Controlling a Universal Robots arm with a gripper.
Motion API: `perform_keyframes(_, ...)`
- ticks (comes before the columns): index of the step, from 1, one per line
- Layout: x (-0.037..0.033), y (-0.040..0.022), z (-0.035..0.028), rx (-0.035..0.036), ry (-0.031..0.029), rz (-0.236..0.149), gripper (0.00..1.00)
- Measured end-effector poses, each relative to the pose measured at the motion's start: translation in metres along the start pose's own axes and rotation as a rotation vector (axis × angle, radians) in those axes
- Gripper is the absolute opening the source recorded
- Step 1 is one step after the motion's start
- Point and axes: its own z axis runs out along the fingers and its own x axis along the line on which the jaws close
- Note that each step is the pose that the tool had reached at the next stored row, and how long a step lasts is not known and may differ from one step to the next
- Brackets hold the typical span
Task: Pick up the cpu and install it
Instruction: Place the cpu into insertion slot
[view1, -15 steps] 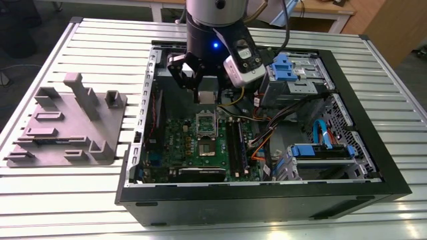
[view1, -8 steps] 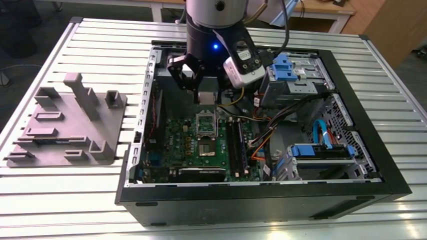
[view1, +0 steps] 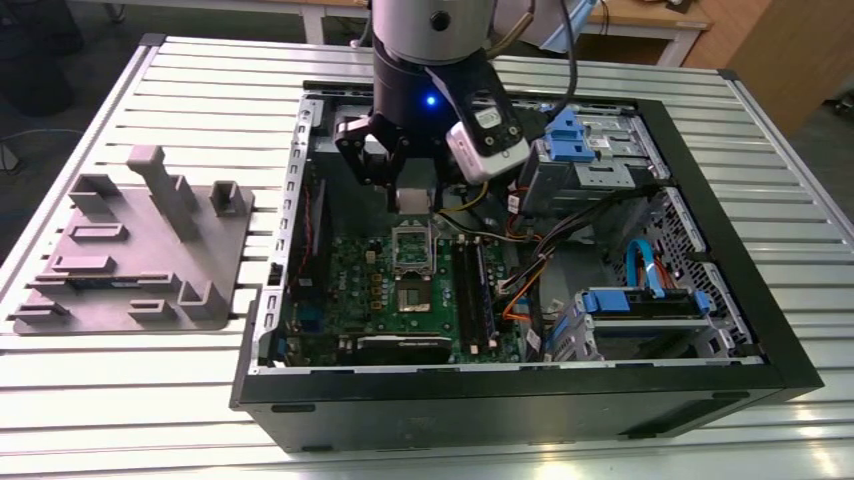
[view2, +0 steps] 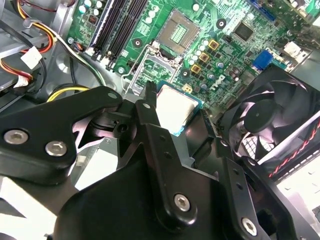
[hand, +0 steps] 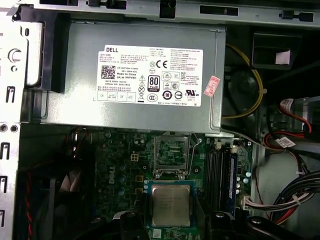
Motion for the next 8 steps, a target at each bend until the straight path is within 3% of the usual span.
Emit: perform_keyframes(8, 0.0001, -0.0036, 0.0043, -0.0001, 0.0000, 0.001, 0.47)
